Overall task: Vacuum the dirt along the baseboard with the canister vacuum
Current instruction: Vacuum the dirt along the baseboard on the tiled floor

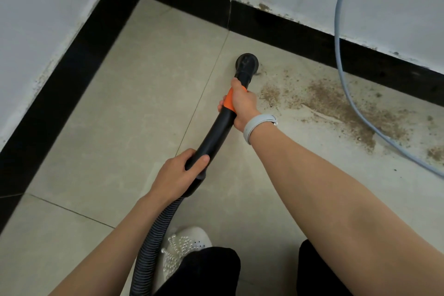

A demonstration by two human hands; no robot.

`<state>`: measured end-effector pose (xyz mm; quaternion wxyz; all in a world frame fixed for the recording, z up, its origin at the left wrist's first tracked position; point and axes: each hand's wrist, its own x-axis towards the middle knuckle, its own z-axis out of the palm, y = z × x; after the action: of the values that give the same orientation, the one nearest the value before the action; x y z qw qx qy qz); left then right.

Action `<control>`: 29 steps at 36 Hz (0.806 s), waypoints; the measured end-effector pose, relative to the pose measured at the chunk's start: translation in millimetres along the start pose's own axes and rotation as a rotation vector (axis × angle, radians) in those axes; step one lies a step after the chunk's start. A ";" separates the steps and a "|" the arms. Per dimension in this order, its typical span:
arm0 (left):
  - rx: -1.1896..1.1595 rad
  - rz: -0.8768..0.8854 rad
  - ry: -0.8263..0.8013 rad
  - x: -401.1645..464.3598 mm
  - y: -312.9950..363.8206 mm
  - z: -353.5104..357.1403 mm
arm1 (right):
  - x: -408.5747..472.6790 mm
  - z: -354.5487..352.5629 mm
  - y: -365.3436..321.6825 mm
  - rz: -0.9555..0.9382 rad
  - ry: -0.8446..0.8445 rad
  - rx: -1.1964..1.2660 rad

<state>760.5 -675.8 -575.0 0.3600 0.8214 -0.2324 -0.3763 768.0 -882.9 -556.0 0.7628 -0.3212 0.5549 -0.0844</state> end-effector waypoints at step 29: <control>-0.067 -0.012 -0.151 -3.1 10.9 17.8 | -6.8 -54.8 7.1 -0.022 0.224 0.096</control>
<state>743.5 -688.1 -573.4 0.3664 0.7795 -0.2413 -0.4471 714.5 -895.8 -564.5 0.7095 -0.2789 0.6284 -0.1546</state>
